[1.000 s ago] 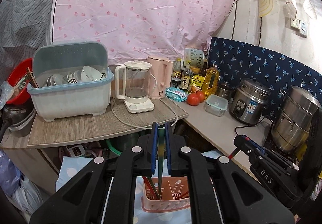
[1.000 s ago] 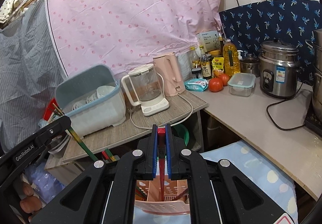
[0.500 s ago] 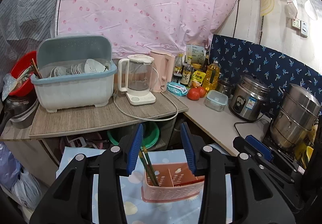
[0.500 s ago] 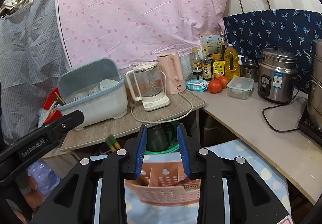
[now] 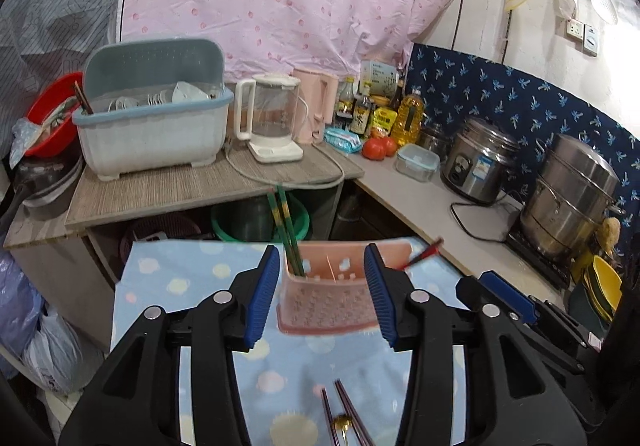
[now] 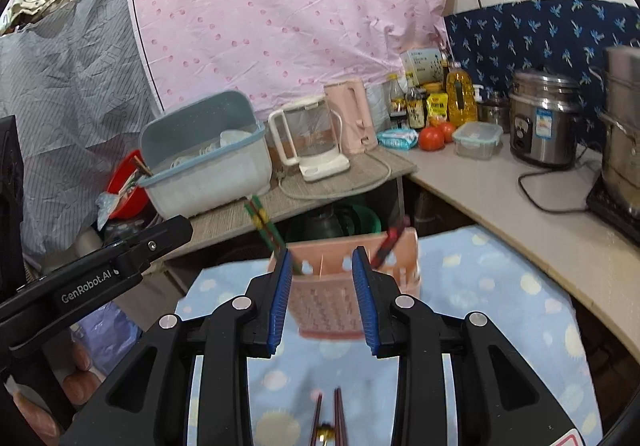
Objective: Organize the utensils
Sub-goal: 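Move both open tools back down to the remaining chopsticks on the table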
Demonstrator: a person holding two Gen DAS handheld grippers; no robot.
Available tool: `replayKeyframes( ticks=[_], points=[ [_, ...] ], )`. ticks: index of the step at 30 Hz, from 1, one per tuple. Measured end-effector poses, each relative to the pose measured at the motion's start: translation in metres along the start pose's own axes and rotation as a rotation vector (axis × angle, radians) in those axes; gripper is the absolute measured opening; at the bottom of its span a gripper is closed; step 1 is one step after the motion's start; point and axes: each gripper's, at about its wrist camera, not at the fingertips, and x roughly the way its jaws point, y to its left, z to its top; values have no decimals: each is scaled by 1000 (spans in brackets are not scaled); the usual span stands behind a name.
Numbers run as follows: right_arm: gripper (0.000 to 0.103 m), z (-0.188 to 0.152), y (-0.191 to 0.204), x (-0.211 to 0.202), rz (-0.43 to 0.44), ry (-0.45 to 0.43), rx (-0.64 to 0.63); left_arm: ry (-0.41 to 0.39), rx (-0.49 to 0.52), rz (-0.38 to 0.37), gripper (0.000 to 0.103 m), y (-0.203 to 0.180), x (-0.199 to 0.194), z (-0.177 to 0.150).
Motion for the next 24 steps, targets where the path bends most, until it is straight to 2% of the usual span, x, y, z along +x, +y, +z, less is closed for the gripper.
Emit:
replayKeyframes(
  ticks=[5, 11, 15, 19, 24],
  points=[
    [31, -50, -8, -16, -9, 80, 27, 63, 9, 5, 44, -1, -10, -50],
    [31, -125, -30, -32, -26, 204, 88, 196, -23, 1, 44, 3, -11, -121],
    [31, -170, -41, -42, -54, 279, 94, 270, -10, 3, 44, -1, -12, -166],
    [31, -205, -51, -52, -81, 333, 105, 350, -2, 3, 44, -5, -13, -209],
    [31, -233, -53, -59, -97, 379, 100, 404, 10, -1, 44, -10, -18, -242]
  ],
)
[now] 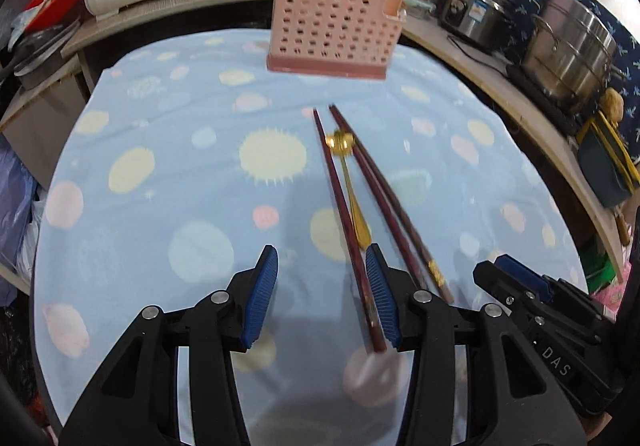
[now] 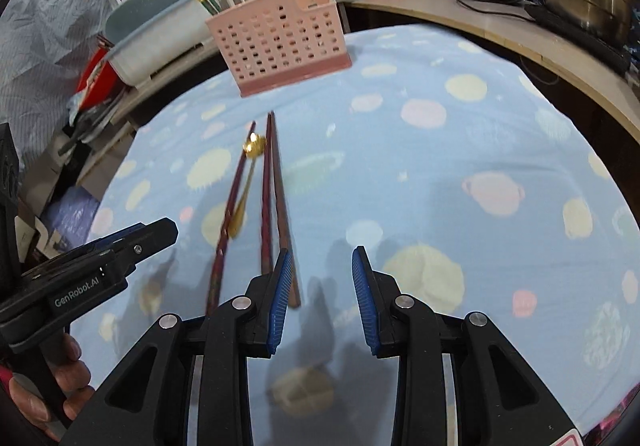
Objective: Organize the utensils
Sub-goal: 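Move both open tools back down to the remaining chopsticks on the table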
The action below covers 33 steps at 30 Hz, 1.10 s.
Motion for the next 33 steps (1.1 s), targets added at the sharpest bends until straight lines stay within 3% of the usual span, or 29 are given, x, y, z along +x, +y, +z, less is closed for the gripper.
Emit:
replayKeyframes(
  ticks=[9, 33],
  points=[
    [31, -22, 4, 7, 1, 36, -23, 24, 16, -11, 44, -6, 4, -24],
    [29, -13, 18, 27, -47, 16, -117, 29, 48, 22, 43, -17, 20, -27]
  ],
)
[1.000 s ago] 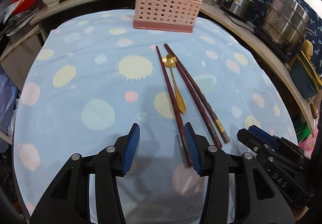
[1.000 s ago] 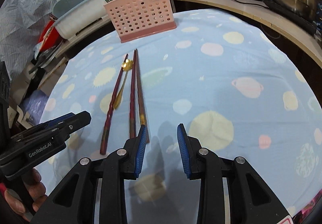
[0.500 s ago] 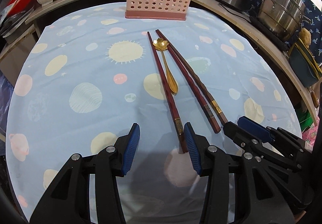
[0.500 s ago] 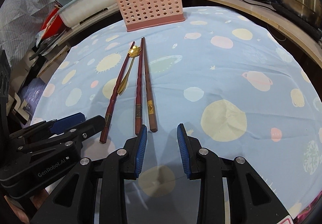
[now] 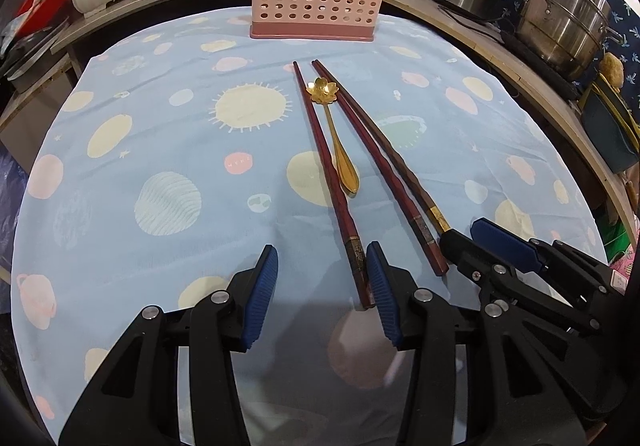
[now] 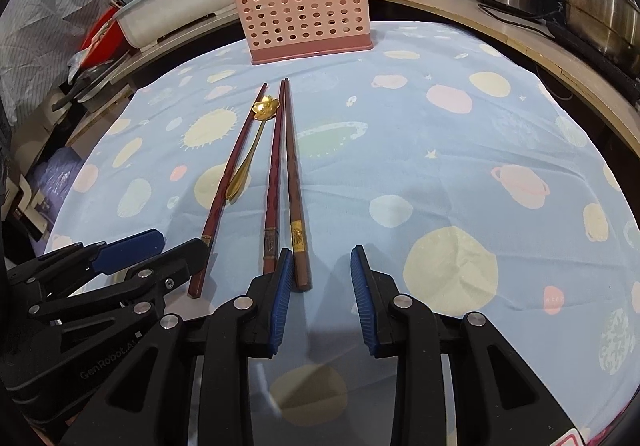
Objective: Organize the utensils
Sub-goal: 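Move both open tools back down to the remaining chopsticks on the table, then grasp a brown chopstick with the right tool while the left tool grasps a dark red chopstick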
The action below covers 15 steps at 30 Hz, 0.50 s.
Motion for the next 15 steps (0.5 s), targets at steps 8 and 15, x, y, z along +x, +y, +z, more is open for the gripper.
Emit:
replayKeyframes(
  ticks=[8, 15],
  points=[
    [24, 5, 3, 5, -17, -11, -21, -7, -1, 1, 43, 1, 3, 3],
    [11, 4, -2, 4, -20, -10, -7, -14, 19, 22, 38, 0, 3, 1]
  ],
)
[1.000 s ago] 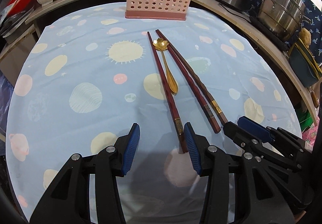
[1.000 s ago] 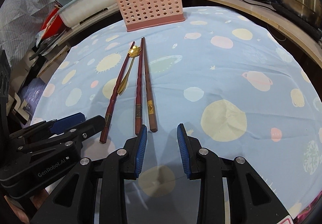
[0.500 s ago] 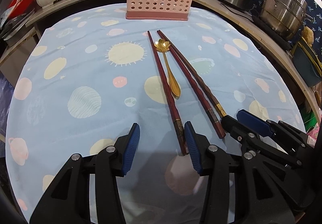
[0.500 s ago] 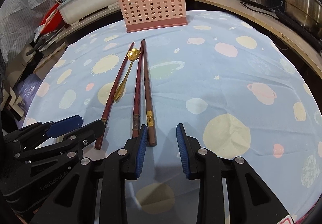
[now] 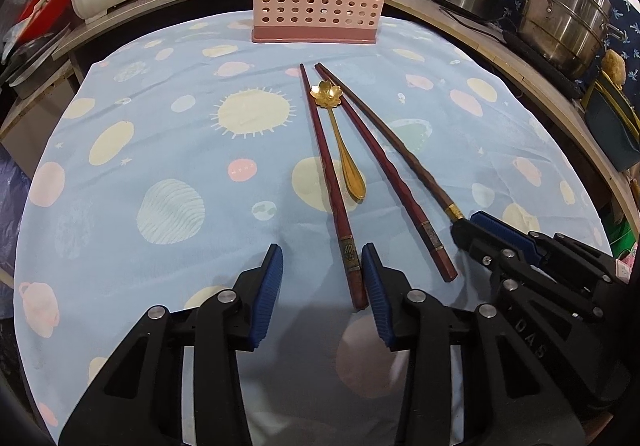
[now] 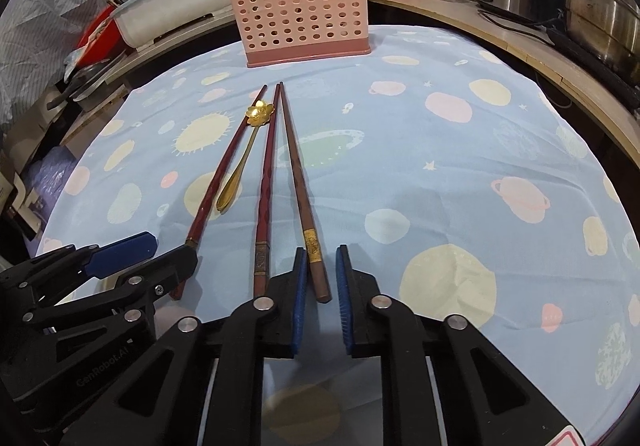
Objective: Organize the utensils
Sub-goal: 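Grasp a brown chopstick with the right tool while the left tool grasps a dark red chopstick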
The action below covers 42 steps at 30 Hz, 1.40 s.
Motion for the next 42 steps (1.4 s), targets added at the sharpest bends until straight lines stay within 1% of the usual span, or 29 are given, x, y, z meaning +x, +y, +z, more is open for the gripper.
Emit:
replayKeyframes(
  ticks=[6, 8, 11, 13, 20, 33, 42],
  points=[
    [9, -2, -3, -2, 9, 4, 14, -1, -8, 6, 26, 5, -1, 0],
    [9, -4, -4, -4, 11, 5, 18, 0, -12, 6, 17, 7, -2, -1],
    [9, -5, -6, -6, 20, 9, 29, 4, -17, 4, 9, 9, -3, -1],
    [8, -6, -7, -7, 24, 11, 35, 8, -22, 0, 8, 10, -3, -1],
    [8, -9, -10, -13, 31, 10, 50, 10, -26, -3, 7, 11, -5, -1],
    [8, -11, -19, -24, 39, -6, 81, -11, -47, -3, 7, 21, -20, 2],
    [8, -7, -25, -39, 52, -40, 102, -51, -62, -9, 7, 29, -40, 10]
  ],
)
